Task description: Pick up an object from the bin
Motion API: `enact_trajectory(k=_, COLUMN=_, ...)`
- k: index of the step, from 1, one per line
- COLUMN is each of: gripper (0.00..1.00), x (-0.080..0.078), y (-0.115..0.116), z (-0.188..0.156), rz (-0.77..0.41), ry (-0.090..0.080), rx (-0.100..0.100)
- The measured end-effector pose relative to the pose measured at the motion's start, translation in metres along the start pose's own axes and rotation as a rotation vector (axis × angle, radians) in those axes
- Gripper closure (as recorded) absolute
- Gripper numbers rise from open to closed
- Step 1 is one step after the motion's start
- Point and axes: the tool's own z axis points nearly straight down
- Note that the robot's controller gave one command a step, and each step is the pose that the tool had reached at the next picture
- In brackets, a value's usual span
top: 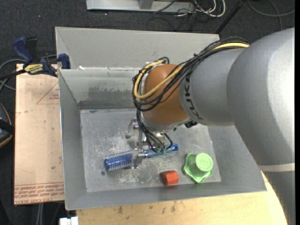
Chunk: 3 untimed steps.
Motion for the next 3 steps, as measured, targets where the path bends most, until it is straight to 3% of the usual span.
enact_trajectory(k=1, gripper=0.0, x=-0.0011, y=-0.01, z=0.0242, rz=0.07, ry=-0.003, rx=-0.006)
enact_trajectory(k=2, gripper=0.0, x=-0.0024, y=-0.0079, z=0.0217, rz=0.066, ry=-0.002, rx=-0.002)
enact_trajectory(k=3, gripper=1.0, x=-0.005, y=-0.0076, z=0.019, rz=0.067, ry=-0.01, rx=-0.004)
